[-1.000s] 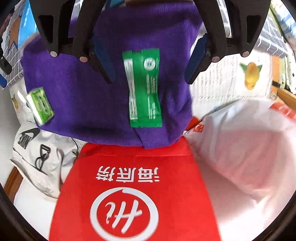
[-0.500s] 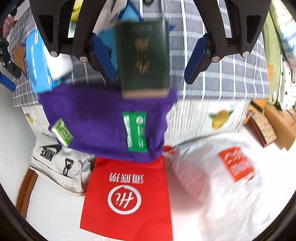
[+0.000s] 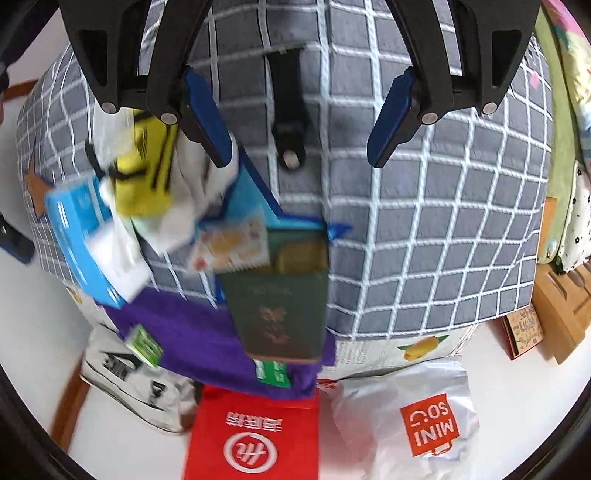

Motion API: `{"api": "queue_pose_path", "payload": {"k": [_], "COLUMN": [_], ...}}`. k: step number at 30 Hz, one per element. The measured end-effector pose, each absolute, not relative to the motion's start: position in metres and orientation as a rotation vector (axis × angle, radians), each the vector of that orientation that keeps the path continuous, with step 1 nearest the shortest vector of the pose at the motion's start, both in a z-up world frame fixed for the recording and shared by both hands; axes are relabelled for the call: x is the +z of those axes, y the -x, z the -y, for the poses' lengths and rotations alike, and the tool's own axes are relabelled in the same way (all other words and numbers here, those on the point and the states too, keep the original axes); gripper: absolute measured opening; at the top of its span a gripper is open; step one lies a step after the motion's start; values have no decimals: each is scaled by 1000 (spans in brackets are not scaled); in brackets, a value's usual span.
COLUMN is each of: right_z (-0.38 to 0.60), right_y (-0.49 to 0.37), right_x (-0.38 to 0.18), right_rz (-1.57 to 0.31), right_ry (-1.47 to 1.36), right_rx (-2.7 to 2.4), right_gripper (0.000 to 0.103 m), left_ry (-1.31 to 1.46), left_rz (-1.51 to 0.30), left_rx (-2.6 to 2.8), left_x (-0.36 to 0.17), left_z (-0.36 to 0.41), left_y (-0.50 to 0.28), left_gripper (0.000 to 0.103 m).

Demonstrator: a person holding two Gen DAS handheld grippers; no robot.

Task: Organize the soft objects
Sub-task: 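Withdraw both tools from the towel back over the remaining items, then lower the right tool and grasp the clear mesh bag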

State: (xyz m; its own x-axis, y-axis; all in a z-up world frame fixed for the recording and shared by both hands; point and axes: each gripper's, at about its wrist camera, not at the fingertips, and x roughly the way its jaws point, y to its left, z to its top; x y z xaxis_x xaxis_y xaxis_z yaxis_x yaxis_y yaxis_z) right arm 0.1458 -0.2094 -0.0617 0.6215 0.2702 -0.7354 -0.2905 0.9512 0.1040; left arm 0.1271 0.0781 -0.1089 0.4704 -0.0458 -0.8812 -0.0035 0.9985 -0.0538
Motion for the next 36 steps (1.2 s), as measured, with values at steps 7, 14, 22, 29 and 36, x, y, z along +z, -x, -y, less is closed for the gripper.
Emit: {"api": "queue_pose_path", "payload": {"k": [7,14,22,29,36], "right_z": [215,224,219,214,206], "right_y": [-134,-127,-125,-120,-111], "right_x": [-77,-97,-105,-108,-110], "right_rz": [-859,-890,-906,-909,-915], "right_ry": [29,8,12,35,32], "right_rx": [308,286,293,306,352], "right_gripper": [65,65,65,65,65], "left_ry": [11,8,-8,-60,-33], "left_rz": [-1107,-1060,-1047,-1005,-1004], "left_rx": [-91,-102,-104,-111,-135], "left_x": [-140,-149,-148,-150,-148], "left_z": [-65,-69,-70,-62,-67], "left_y": [-105,-98,-86,-83,-84], "left_gripper": [39,35,21,24,21]}}
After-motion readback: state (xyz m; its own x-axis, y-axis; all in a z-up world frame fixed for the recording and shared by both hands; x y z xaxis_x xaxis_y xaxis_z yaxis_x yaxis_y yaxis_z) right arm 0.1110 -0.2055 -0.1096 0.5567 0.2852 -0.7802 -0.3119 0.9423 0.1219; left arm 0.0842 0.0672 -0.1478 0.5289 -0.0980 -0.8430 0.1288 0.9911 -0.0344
